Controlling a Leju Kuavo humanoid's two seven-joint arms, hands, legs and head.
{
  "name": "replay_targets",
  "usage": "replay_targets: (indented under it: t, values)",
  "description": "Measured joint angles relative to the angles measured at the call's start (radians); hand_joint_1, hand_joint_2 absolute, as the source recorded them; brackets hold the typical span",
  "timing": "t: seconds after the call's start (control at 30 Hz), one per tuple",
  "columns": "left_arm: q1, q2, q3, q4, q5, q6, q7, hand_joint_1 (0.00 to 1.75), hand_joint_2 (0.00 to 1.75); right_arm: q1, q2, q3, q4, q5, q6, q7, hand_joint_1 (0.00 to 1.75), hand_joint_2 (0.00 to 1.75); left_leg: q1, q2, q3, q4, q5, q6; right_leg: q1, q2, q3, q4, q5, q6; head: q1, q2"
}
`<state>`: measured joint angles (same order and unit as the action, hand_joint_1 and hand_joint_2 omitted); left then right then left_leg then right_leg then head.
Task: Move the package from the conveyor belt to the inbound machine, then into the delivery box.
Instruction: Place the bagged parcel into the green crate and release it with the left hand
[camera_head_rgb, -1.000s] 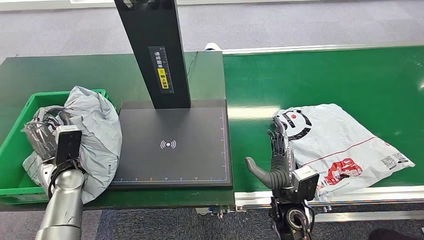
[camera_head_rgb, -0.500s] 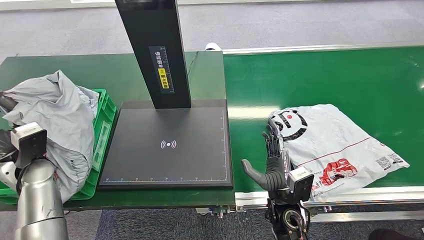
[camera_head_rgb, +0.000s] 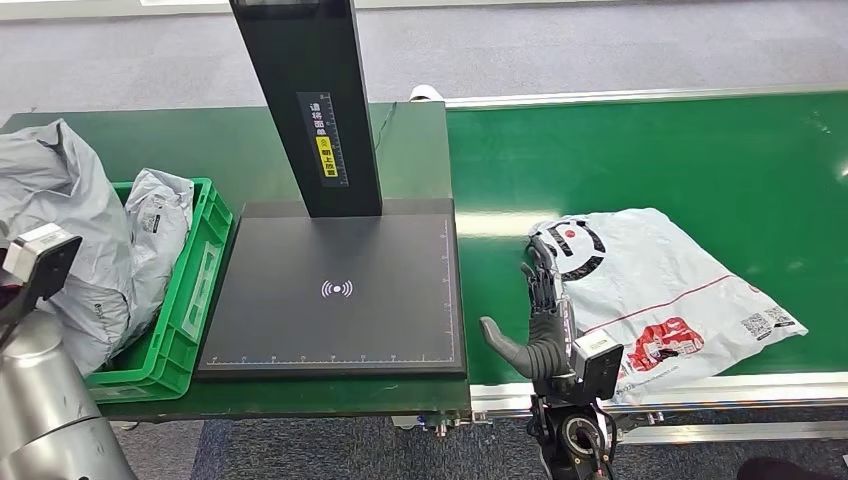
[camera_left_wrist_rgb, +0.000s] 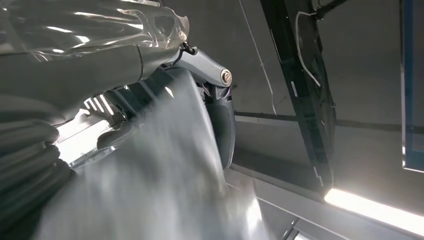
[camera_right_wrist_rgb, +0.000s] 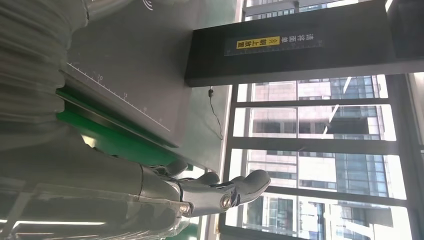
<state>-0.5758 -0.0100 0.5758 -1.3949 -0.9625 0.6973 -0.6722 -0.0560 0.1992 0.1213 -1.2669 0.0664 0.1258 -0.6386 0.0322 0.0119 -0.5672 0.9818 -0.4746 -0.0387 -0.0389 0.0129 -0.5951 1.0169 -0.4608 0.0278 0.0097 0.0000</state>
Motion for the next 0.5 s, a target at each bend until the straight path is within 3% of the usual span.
replay_targets:
  t: [0.23,0.37,0.43,0.5]
  values:
    - [-0.002,-0.006,0.020,-0.004,-0.006,0.000,0.000,1.75,1.75,0.000,0.000,0.000,0.001,0.000,0.000,0.000,0.00,1.75,0.000,0.000,0.000,0.000,0.000,0.000,0.000,0.000,0.000,0.000,0.000,0.000,0.000,0.000]
    - [-0.042,-0.011,0.049,0.028,-0.154,0.000,0.015,1.75,1.75,0.000,0.000,0.000,0.001,0.000,-0.001,0.000,0.00,1.75,0.000,-0.001,0.000,0.000,0.000,0.000,0.000,0.000,-0.001,0.000,0.000,0.000,0.000,0.000]
    - [-0.081,-0.012,0.067,0.077,-0.286,0.000,0.078,1.75,1.75,0.002,0.000,0.000,0.000,0.000,-0.003,0.001,0.00,1.75,0.000,-0.001,0.000,0.000,0.000,0.000,0.000,0.000,0.000,0.000,0.000,0.000,0.000,0.000]
    - [-0.114,-0.003,0.068,0.141,-0.389,0.000,0.193,1.75,1.75,0.006,0.000,-0.001,-0.003,0.002,-0.004,0.004,0.00,1.75,0.000,0.000,0.000,0.000,0.000,0.000,0.000,0.000,0.000,0.000,0.000,0.000,0.000,0.000]
